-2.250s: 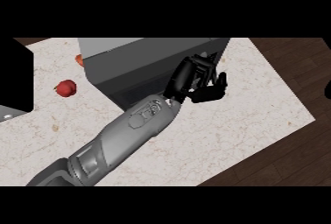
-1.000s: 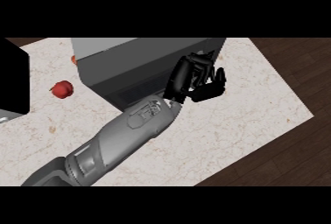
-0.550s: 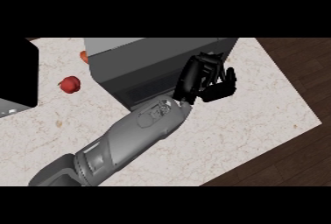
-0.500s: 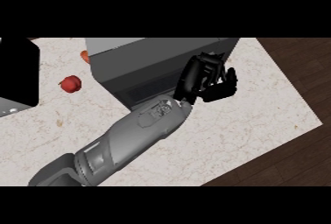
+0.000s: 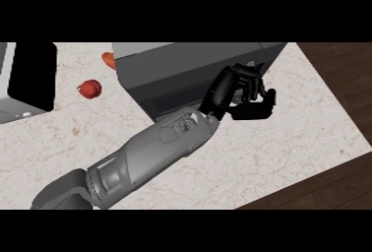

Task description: Pick up the milk, place it into the microwave and close the microwave

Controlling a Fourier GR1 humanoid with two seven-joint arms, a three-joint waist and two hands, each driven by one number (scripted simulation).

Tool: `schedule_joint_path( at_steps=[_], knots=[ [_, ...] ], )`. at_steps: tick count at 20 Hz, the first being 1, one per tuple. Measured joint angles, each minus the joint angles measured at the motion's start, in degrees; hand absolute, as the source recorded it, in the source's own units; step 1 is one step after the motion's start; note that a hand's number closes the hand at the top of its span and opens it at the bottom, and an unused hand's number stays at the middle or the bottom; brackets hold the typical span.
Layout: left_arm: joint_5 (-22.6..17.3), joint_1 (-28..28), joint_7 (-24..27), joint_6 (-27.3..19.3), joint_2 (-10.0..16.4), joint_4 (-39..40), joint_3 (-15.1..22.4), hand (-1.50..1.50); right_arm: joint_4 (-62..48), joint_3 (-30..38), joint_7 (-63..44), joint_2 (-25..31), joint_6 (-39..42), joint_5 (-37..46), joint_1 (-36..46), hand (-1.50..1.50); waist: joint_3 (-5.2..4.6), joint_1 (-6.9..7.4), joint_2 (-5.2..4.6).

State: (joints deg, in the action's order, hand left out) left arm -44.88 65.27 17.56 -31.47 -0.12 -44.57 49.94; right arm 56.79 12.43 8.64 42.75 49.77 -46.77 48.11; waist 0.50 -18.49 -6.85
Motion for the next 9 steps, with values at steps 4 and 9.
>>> schedule_joint_path(
  at_steps=[4,9],
  knots=[
    [-1.3,0.1,0.8,1.4,0.0,-0.1,1.1,-1.5,0.0,0.9,-0.3,1.3,0.2,-0.7,-0.8,-1.5,-0.09,1.26,0.12],
    [-3.6,-0.1,1.8,3.1,0.0,-0.7,1.8,-1.5,0.1,1.9,-0.6,2.5,0.5,-1.4,-1.7,-1.5,-0.13,2.93,0.26]
  ],
)
